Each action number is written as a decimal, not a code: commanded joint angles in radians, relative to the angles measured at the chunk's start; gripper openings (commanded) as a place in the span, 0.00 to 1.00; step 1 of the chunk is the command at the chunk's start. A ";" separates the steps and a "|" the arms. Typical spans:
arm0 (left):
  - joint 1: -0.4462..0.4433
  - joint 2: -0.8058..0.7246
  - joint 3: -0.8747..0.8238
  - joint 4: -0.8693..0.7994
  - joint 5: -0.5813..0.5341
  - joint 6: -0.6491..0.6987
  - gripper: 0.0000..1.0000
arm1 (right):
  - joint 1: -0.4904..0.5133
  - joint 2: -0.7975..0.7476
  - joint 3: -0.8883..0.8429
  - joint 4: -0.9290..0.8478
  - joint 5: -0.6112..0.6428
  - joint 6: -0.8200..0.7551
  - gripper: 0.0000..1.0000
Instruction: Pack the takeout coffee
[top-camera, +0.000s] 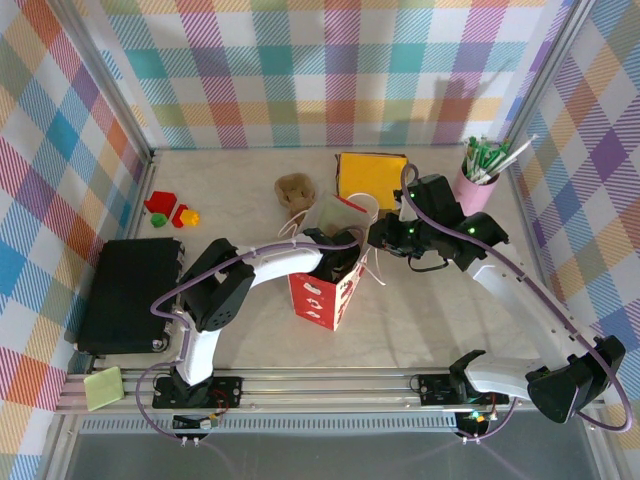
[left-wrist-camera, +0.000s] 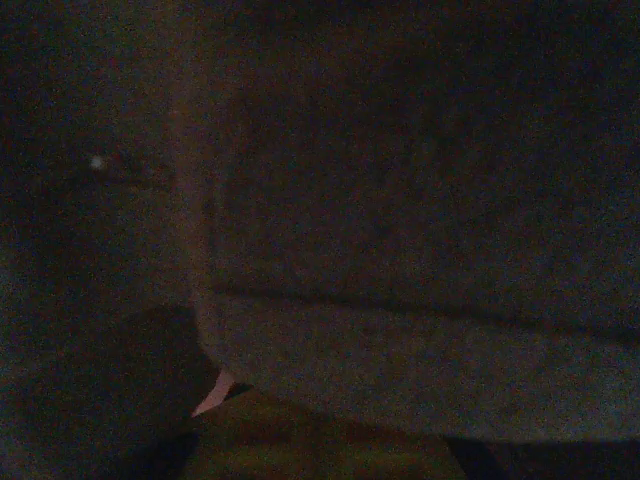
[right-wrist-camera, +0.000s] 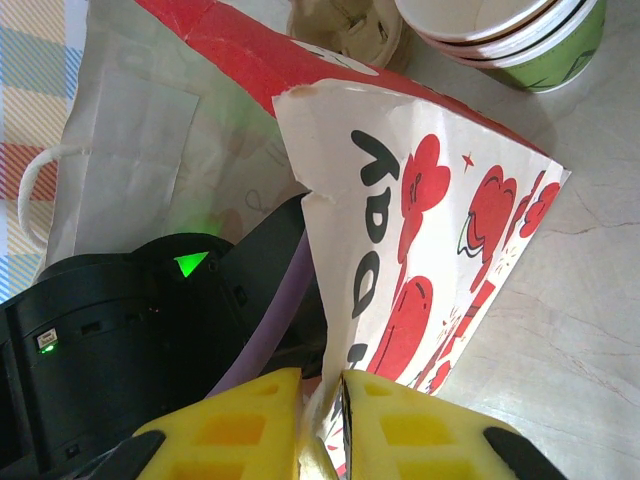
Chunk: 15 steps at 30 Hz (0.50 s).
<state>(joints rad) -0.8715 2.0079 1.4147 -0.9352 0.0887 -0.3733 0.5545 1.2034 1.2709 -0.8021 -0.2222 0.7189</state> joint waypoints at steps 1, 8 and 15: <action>0.001 -0.013 -0.005 -0.012 0.025 0.016 0.00 | -0.007 0.008 -0.022 -0.005 -0.011 0.004 0.20; -0.024 -0.117 0.064 -0.060 0.002 0.007 0.02 | -0.007 0.022 -0.028 -0.014 0.004 0.005 0.20; -0.026 -0.216 0.105 -0.090 -0.013 -0.029 0.06 | -0.007 0.023 -0.025 -0.024 0.006 0.007 0.20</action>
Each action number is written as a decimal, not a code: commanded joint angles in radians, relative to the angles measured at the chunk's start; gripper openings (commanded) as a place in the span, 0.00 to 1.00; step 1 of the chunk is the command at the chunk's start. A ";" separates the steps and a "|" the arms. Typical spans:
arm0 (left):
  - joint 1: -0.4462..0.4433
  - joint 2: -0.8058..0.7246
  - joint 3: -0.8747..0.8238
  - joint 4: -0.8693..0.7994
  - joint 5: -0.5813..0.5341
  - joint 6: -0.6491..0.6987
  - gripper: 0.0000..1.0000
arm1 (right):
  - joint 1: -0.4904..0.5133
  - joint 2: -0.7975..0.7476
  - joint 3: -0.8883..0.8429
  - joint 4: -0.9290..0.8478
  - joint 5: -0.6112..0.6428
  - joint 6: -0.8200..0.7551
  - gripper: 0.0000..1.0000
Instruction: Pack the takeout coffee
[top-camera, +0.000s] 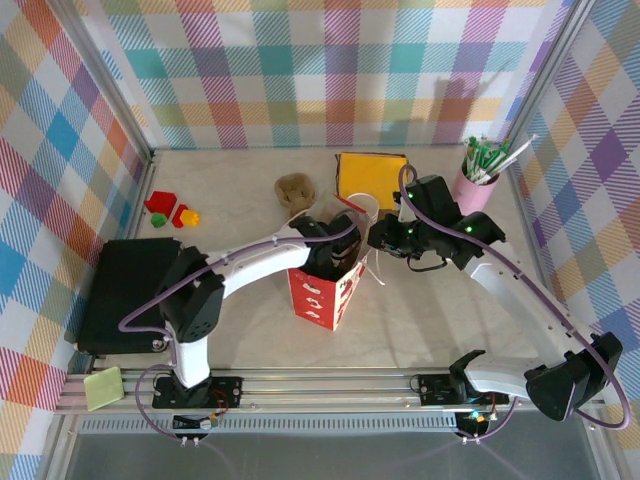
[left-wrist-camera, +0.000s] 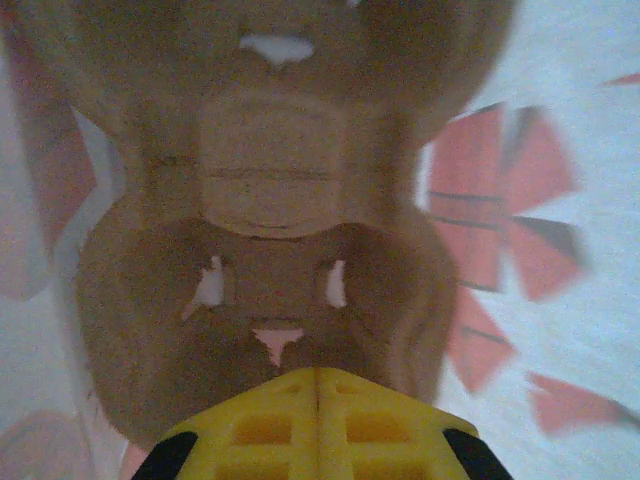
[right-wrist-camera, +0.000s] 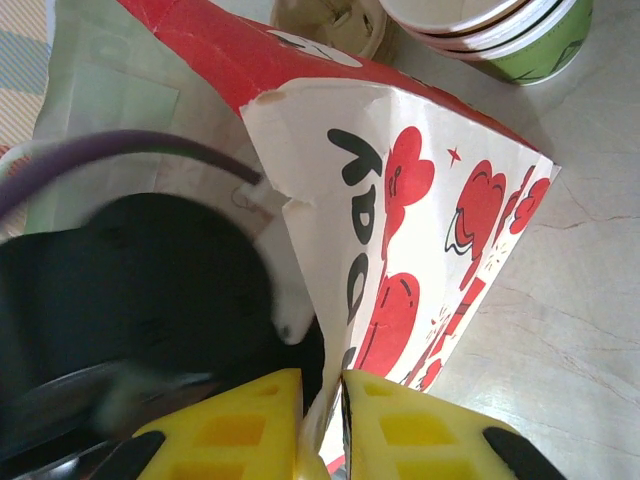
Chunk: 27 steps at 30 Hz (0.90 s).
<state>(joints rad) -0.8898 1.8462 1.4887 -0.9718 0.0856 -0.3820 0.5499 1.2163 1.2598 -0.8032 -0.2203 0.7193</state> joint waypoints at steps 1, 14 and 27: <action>-0.008 -0.065 0.042 -0.066 -0.019 -0.021 0.06 | -0.002 0.010 -0.013 -0.025 0.004 0.006 0.20; -0.003 -0.181 0.199 -0.135 -0.107 -0.031 0.13 | -0.002 0.012 -0.015 -0.027 0.007 0.003 0.21; 0.016 -0.332 0.349 -0.150 -0.244 0.010 0.39 | -0.001 0.017 0.001 -0.032 0.013 -0.013 0.26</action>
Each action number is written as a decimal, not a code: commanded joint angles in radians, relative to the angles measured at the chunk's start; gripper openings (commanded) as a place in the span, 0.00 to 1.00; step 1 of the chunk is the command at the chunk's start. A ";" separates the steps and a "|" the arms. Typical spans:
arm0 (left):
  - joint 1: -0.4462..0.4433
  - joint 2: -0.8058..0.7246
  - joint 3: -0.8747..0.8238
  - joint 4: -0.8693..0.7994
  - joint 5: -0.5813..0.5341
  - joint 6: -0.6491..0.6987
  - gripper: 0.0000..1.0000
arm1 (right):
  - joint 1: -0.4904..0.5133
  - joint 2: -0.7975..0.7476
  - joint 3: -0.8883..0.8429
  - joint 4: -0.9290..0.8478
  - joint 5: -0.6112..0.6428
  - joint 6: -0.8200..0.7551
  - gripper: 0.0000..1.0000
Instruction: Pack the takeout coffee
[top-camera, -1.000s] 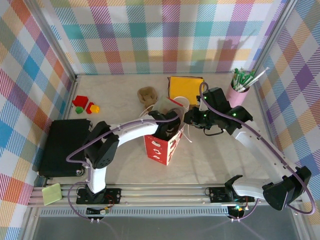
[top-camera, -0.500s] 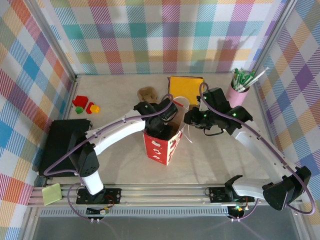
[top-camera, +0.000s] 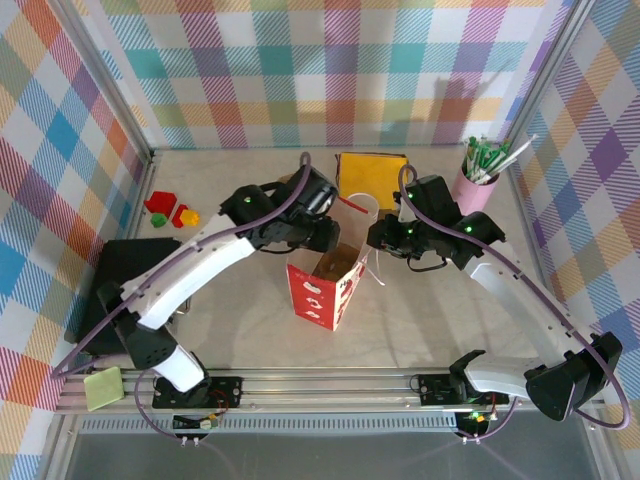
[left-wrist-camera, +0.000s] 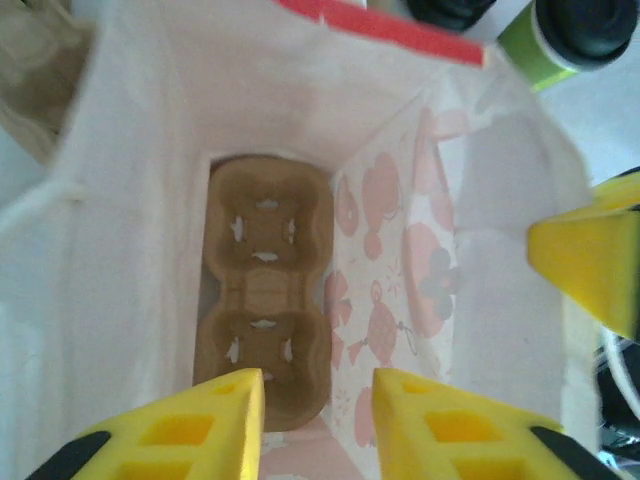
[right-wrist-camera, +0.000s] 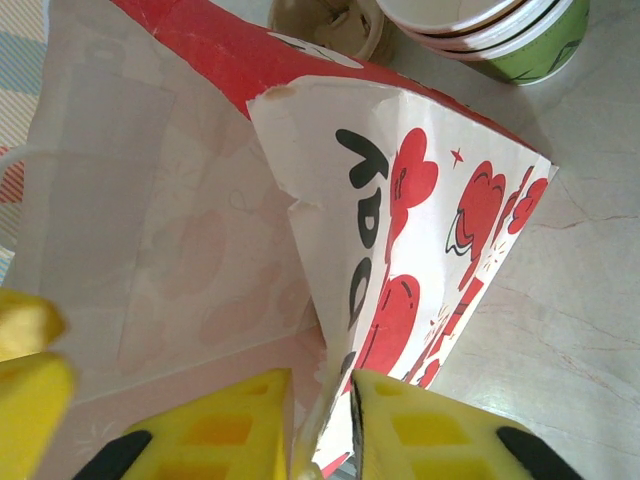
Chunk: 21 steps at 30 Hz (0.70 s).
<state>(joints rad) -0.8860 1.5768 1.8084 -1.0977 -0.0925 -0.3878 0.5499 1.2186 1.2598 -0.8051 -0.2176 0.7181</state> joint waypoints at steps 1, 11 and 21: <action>0.020 -0.083 0.027 -0.017 -0.077 0.022 0.43 | -0.001 0.015 0.005 -0.034 0.012 -0.013 0.29; 0.103 -0.124 0.062 -0.062 -0.083 0.088 0.59 | -0.002 0.015 0.138 -0.129 0.088 -0.071 0.62; 0.158 -0.093 0.034 -0.063 -0.036 0.182 0.67 | -0.019 -0.054 0.304 -0.249 0.272 -0.190 0.76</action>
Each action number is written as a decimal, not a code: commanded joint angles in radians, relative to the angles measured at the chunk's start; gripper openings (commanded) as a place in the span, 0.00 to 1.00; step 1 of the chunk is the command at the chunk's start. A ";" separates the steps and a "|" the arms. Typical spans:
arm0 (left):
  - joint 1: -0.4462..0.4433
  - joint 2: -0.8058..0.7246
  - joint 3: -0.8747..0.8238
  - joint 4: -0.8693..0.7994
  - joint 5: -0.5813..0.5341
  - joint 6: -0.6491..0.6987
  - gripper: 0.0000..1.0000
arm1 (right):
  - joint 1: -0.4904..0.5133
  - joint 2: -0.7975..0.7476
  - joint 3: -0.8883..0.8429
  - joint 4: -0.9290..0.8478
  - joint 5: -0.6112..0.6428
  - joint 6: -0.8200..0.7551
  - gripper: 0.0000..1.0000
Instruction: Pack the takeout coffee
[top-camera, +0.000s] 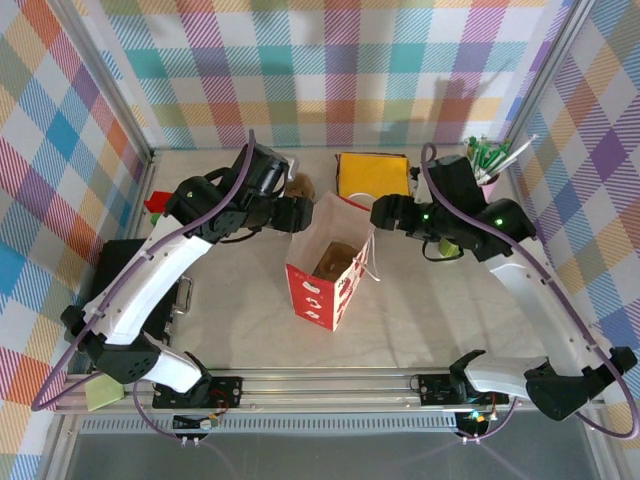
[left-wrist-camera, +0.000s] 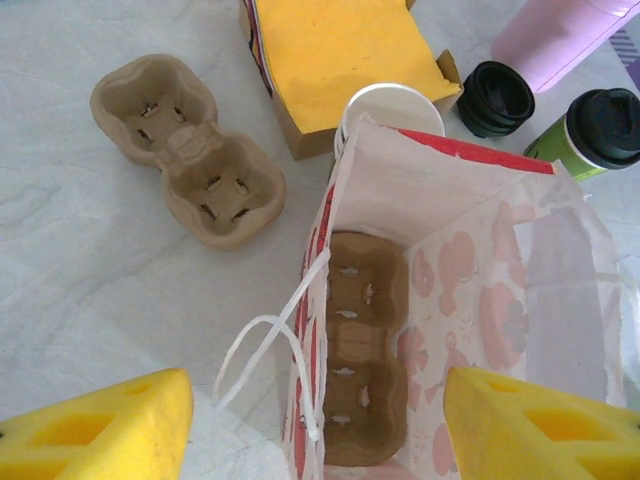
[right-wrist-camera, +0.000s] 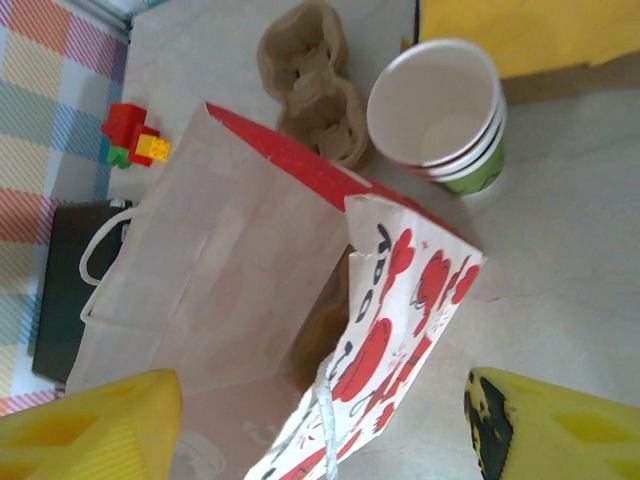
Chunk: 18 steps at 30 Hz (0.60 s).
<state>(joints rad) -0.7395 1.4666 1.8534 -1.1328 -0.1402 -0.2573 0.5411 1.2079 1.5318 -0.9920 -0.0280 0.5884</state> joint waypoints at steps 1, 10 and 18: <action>0.018 0.024 -0.015 -0.026 0.016 0.064 0.67 | -0.013 -0.058 0.033 -0.064 0.100 -0.071 0.77; 0.046 0.110 -0.068 0.029 0.132 0.158 0.70 | -0.026 -0.155 -0.037 -0.082 0.160 -0.130 0.78; 0.063 0.153 -0.055 0.057 0.143 0.170 0.64 | -0.076 -0.144 -0.081 -0.166 0.223 -0.123 0.78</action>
<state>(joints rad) -0.6834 1.6234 1.7882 -1.1007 -0.0002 -0.1150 0.4812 1.0592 1.4593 -1.1042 0.1543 0.4778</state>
